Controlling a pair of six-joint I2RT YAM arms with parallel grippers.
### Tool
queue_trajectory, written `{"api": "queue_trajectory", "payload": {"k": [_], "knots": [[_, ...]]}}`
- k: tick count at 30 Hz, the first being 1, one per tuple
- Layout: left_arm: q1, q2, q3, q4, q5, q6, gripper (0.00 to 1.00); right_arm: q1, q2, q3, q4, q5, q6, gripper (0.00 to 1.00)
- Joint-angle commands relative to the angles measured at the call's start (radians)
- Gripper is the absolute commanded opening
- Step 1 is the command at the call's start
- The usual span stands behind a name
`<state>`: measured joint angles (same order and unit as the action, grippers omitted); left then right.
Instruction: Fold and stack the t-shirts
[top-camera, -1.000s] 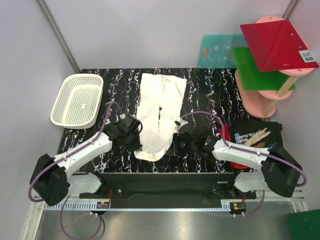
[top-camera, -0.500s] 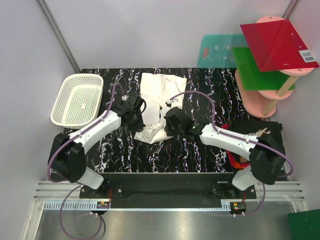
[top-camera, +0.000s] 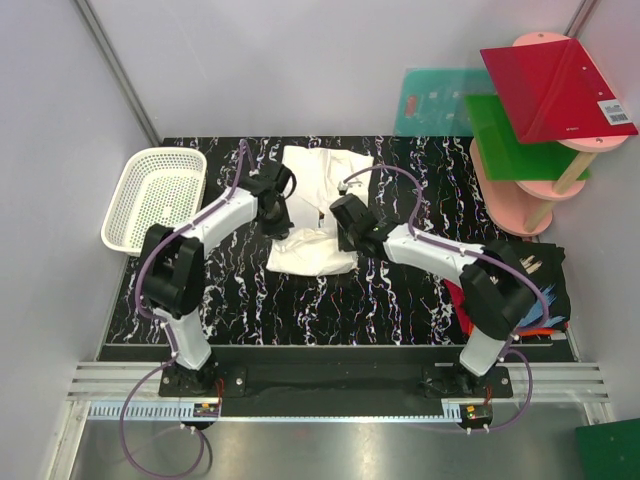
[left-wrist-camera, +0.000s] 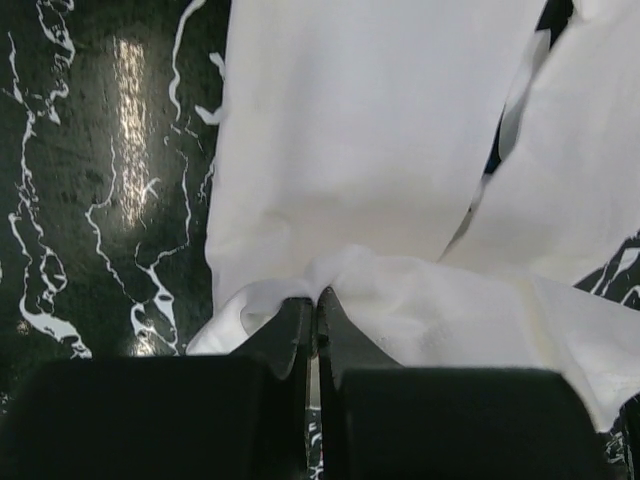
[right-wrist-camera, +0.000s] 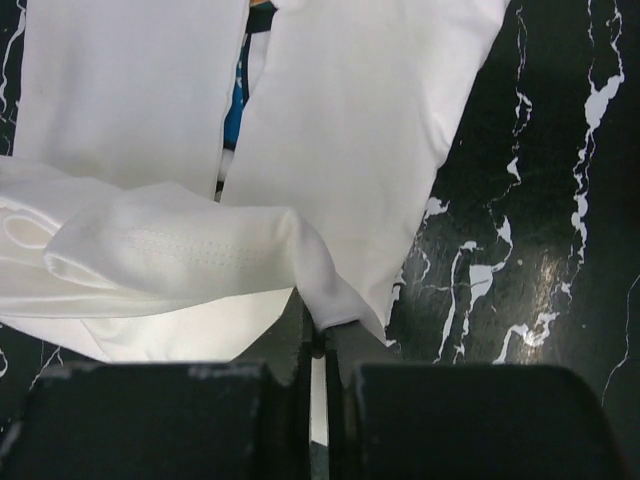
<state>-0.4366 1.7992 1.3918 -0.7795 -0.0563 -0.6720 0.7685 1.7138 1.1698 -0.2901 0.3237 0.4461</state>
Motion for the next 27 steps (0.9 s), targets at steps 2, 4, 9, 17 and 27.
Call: {"api": "queue_trajectory", "payload": {"k": [2, 4, 9, 17, 27], "knots": [[0.042, 0.083, 0.113, 0.0, 0.036, 0.035, 0.02, -0.035, 0.073, 0.114, 0.029, 0.031, -0.058, 0.01], [0.053, 0.11, 0.137, 0.0, 0.05, 0.045, 0.15, -0.051, 0.121, 0.157, 0.035, 0.029, -0.069, 0.01], [0.081, 0.1, 0.167, 0.002, 0.075, 0.072, 0.9, -0.075, 0.223, 0.249, 0.034, 0.064, -0.075, 0.02], [0.082, -0.236, -0.052, 0.123, 0.025, 0.098, 0.99, -0.08, 0.271, 0.324, 0.043, 0.199, -0.056, 0.53], [0.061, -0.36, -0.238, 0.295, 0.219, 0.095, 0.48, -0.077, 0.005, 0.087, 0.196, 0.12, -0.058, 0.97]]}}
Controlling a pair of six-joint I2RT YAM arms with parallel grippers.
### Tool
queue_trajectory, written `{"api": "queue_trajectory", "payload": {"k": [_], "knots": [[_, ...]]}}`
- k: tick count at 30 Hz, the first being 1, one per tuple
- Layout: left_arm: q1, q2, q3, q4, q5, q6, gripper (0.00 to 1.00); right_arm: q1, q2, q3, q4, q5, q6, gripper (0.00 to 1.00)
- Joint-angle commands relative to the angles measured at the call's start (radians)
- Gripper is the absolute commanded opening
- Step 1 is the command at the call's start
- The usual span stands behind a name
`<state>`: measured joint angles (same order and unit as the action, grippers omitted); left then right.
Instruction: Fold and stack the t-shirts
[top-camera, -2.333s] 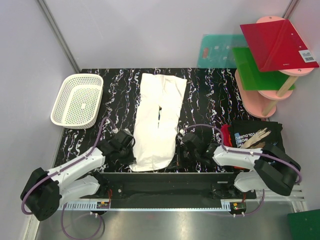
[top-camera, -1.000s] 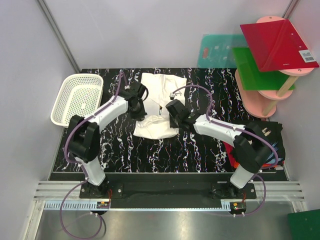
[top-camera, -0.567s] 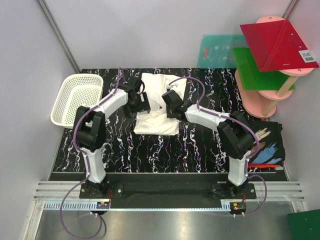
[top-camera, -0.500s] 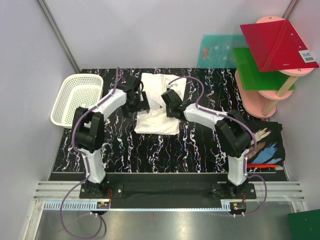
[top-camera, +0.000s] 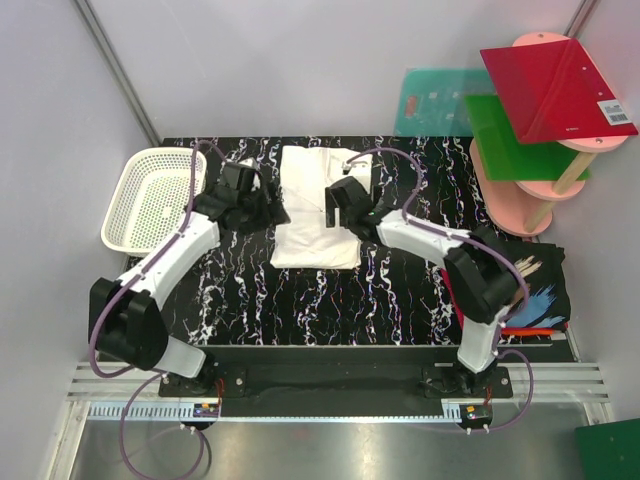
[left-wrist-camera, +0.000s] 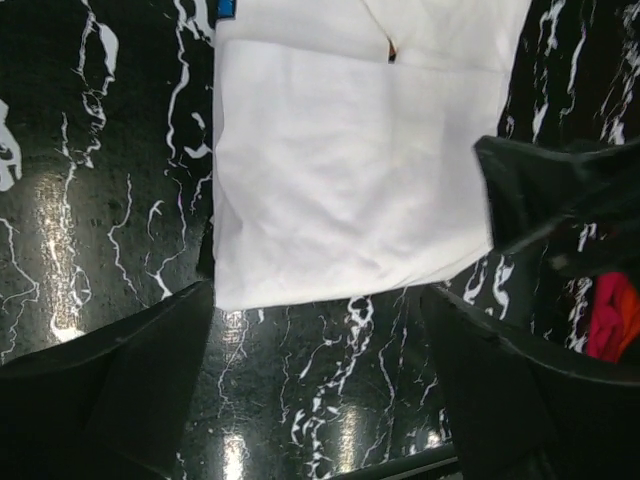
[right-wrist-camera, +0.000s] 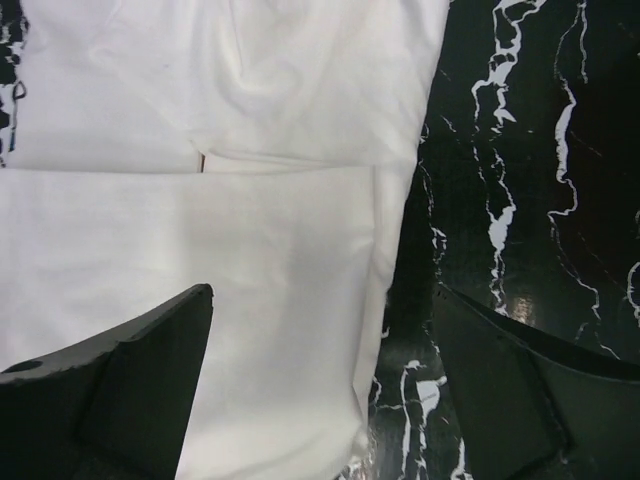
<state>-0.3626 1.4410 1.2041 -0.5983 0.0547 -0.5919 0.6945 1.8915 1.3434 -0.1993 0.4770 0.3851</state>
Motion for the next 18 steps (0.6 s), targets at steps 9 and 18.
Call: {"api": "queue_trajectory", "payload": {"k": [9, 18], "knots": [[-0.033, 0.196, -0.112, 0.221, 0.218, -0.045, 0.0, -0.004, -0.221, -0.198, 0.126, -0.247, 0.077, 0.0], [-0.035, 0.34, -0.098, 0.198, 0.171, -0.08, 0.0, -0.006, 0.006, -0.101, 0.048, -0.465, 0.139, 0.0]]}}
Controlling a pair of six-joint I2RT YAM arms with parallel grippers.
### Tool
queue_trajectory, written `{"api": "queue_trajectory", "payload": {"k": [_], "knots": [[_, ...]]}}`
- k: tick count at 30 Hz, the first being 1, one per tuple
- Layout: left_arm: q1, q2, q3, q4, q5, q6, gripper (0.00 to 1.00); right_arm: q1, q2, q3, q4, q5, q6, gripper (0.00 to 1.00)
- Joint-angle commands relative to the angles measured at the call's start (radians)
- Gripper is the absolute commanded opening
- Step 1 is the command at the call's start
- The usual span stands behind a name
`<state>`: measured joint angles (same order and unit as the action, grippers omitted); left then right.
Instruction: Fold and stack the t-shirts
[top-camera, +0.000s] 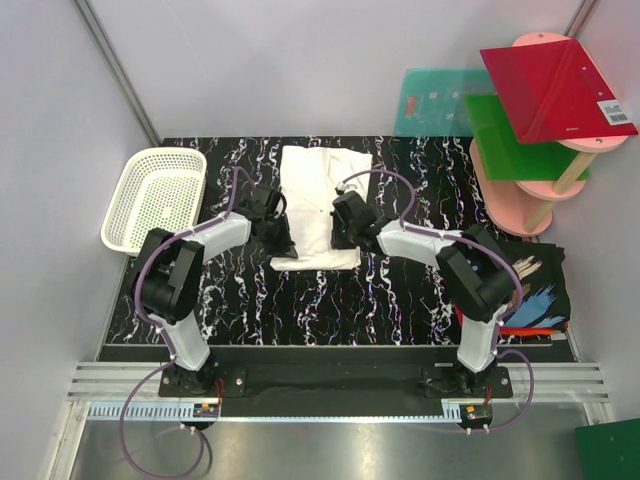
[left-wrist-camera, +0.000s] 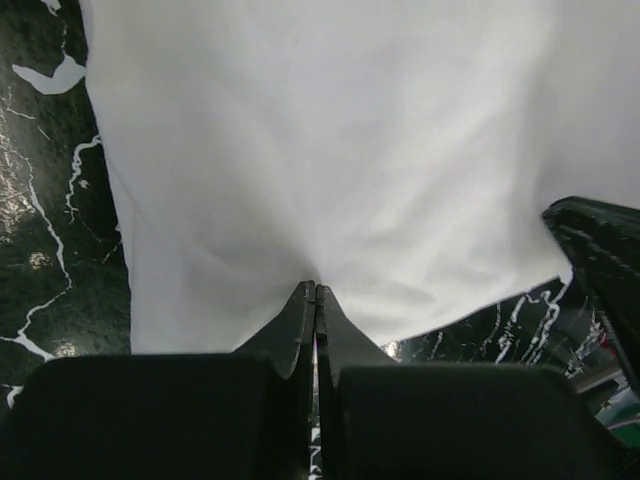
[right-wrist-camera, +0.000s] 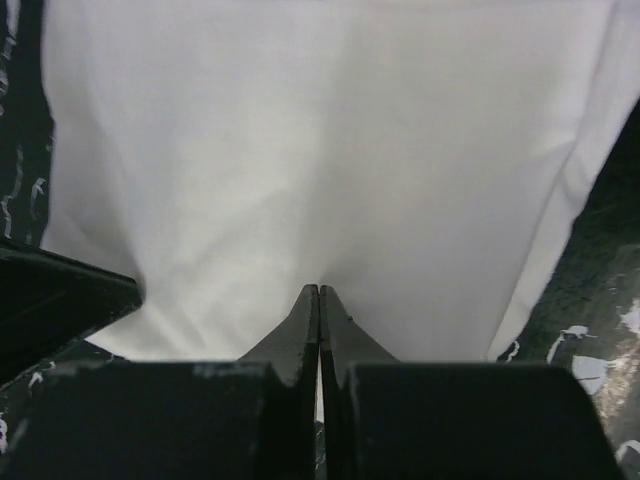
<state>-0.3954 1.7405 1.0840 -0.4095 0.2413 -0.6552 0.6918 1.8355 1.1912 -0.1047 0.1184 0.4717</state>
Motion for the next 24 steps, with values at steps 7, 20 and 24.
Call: {"api": "queue_trajectory", "payload": {"k": [7, 20, 24], "knots": [[0.001, 0.105, 0.039, -0.086, -0.1, -0.038, 0.0, -0.005, 0.182, 0.162, -0.344, 0.045, 0.152, 0.0], [0.0, -0.255, -0.12, 0.103, -0.071, 0.029, 0.65, 0.023, -0.241, -0.143, -0.026, 0.182, 0.047, 0.24], [0.0, -0.318, -0.159, 0.083, -0.111, 0.032, 0.99, 0.022, -0.34, -0.225, -0.02, 0.161, 0.068, 0.76]]}}
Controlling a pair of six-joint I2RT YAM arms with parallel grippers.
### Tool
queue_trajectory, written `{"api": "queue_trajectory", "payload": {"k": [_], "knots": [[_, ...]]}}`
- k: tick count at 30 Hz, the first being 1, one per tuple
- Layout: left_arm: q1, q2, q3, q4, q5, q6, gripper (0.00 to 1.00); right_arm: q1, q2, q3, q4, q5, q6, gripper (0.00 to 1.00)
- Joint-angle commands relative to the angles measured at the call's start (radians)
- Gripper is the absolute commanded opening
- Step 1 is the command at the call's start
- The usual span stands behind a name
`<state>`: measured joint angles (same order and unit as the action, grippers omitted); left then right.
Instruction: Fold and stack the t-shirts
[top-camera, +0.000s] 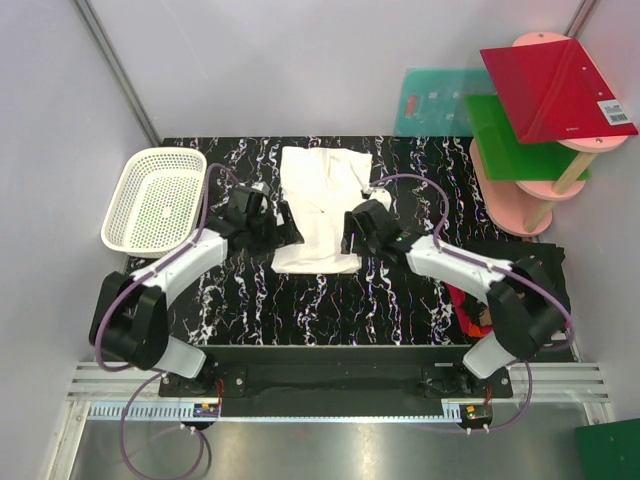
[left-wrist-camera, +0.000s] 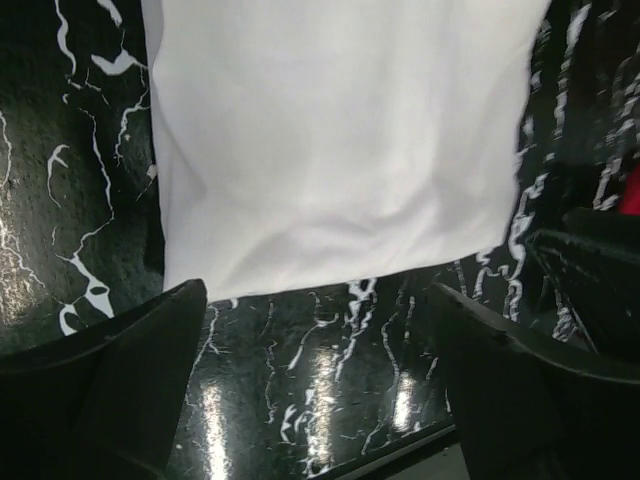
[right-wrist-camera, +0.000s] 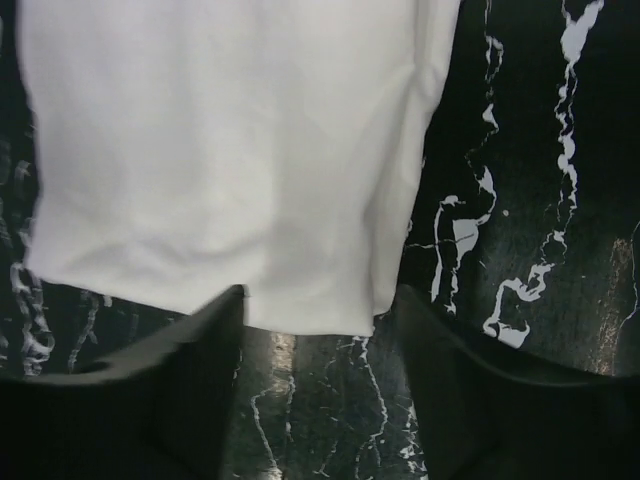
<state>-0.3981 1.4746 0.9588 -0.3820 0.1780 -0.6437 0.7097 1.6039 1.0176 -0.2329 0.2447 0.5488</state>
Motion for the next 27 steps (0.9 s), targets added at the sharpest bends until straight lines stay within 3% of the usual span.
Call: {"api": "queue_trajectory", "payload": {"k": [1, 15, 23, 26, 27], "knots": [[0.002, -0.051, -0.041, 0.049, -0.051, 0.019, 0.99, 0.004, -0.131, -0.082, 0.11, 0.028, 0.009, 0.82], [0.004, 0.088, -0.106, 0.014, -0.123, -0.053, 0.91, 0.005, 0.0, -0.125, 0.063, -0.114, 0.122, 0.8], [0.002, 0.23, -0.054, 0.064, -0.075, -0.071, 0.85, 0.005, 0.103, -0.126, 0.167, -0.122, 0.145, 0.79], [0.004, 0.259, -0.045, 0.091, -0.048, -0.073, 0.67, 0.004, 0.142, -0.132, 0.224, -0.142, 0.154, 0.72], [0.004, 0.265, -0.042, 0.095, -0.034, -0.071, 0.59, 0.005, 0.154, -0.134, 0.25, -0.148, 0.155, 0.5]]}}
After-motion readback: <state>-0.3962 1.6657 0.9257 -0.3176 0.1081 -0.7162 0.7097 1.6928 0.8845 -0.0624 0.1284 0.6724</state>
